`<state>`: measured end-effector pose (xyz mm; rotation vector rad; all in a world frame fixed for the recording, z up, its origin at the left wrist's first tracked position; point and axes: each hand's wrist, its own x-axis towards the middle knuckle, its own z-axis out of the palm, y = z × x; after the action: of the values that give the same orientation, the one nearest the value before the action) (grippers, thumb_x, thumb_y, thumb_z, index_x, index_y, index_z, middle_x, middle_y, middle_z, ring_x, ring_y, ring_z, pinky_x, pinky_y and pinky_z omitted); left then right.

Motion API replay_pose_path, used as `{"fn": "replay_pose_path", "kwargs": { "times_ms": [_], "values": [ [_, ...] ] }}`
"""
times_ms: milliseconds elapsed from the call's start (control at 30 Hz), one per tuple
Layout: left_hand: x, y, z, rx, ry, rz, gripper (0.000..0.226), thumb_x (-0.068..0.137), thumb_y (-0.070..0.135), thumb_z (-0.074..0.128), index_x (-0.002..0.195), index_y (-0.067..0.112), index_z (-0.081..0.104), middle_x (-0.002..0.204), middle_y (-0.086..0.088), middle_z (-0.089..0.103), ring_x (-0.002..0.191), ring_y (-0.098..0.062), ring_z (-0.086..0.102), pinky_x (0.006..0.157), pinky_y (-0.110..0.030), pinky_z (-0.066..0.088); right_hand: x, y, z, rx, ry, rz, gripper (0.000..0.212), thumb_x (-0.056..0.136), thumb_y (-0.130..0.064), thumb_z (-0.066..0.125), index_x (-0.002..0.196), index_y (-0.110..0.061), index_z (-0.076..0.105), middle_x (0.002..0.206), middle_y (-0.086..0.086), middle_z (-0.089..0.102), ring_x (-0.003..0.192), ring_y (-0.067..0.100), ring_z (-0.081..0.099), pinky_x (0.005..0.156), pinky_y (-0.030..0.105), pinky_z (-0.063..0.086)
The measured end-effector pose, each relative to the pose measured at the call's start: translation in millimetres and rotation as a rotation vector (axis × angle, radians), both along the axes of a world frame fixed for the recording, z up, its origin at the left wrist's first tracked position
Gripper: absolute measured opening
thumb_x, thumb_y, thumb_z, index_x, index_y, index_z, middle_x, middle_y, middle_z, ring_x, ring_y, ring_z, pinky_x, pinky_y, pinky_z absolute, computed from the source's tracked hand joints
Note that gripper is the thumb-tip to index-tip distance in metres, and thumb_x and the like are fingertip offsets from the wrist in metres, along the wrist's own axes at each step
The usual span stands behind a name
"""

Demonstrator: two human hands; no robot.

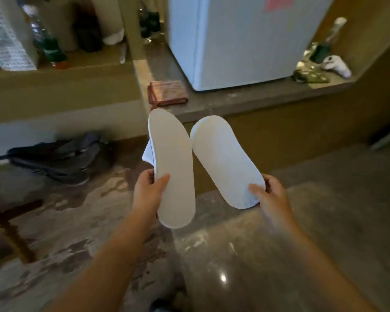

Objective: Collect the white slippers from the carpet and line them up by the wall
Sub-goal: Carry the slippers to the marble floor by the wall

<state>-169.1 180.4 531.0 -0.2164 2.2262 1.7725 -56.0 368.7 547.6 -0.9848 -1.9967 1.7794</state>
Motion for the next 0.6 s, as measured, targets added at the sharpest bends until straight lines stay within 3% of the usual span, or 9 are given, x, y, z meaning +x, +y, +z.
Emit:
{"fn": "replay_pose_path", "kwargs": {
  "times_ms": [100,200,267,367,500,600],
  "values": [
    [32,73,8,0.03,-0.022,-0.194,0.018,0.083,0.023,0.056,0.097,0.019,0.046,0.091,0.002,0.052,0.076,-0.013,0.051,0.068,-0.036,0.045,67,55,9,0.025,0.006,-0.167,0.022,0.082,-0.004,0.054,0.1,-0.014,0.047,0.091,-0.003,0.053,0.081,0.011,0.051,0.063,0.023,0.046],
    [75,147,13,0.038,-0.04,-0.399,0.022,0.082,0.015,0.055,0.103,0.015,0.048,0.1,-0.004,0.055,0.089,-0.023,0.054,0.079,-0.045,0.047,141,105,9,-0.01,0.036,-0.333,0.025,0.082,-0.003,0.053,0.107,-0.008,0.048,0.1,0.003,0.053,0.091,0.019,0.052,0.078,0.04,0.05],
    [110,196,14,0.041,-0.055,-0.494,0.027,0.081,0.01,0.053,0.109,0.01,0.051,0.103,-0.008,0.056,0.094,-0.028,0.054,0.084,-0.047,0.047,191,140,8,-0.018,0.036,-0.441,0.027,0.082,-0.004,0.054,0.108,-0.008,0.048,0.097,0.001,0.054,0.09,0.019,0.053,0.082,0.042,0.05],
    [164,265,13,0.072,-0.071,-0.586,0.024,0.081,0.007,0.052,0.105,0.011,0.056,0.103,-0.012,0.059,0.092,-0.029,0.055,0.079,-0.042,0.046,262,189,5,0.003,0.028,-0.548,0.024,0.082,-0.007,0.056,0.103,-0.013,0.047,0.097,0.0,0.053,0.086,0.016,0.054,0.077,0.036,0.05],
    [225,345,16,0.113,-0.064,-0.647,0.019,0.081,0.007,0.053,0.099,0.012,0.058,0.09,-0.005,0.059,0.077,-0.017,0.056,0.062,-0.031,0.044,335,245,7,-0.044,0.054,-0.669,0.023,0.082,-0.005,0.055,0.099,-0.016,0.045,0.091,-0.004,0.053,0.084,0.016,0.053,0.079,0.04,0.049],
    [253,398,17,0.097,-0.054,-0.708,0.023,0.081,0.008,0.054,0.104,0.007,0.056,0.089,-0.004,0.059,0.077,-0.018,0.055,0.061,-0.031,0.044,366,283,6,-0.063,0.071,-0.737,0.023,0.082,-0.001,0.053,0.098,-0.015,0.045,0.089,-0.006,0.051,0.082,0.015,0.052,0.078,0.042,0.049]
  ]
}}
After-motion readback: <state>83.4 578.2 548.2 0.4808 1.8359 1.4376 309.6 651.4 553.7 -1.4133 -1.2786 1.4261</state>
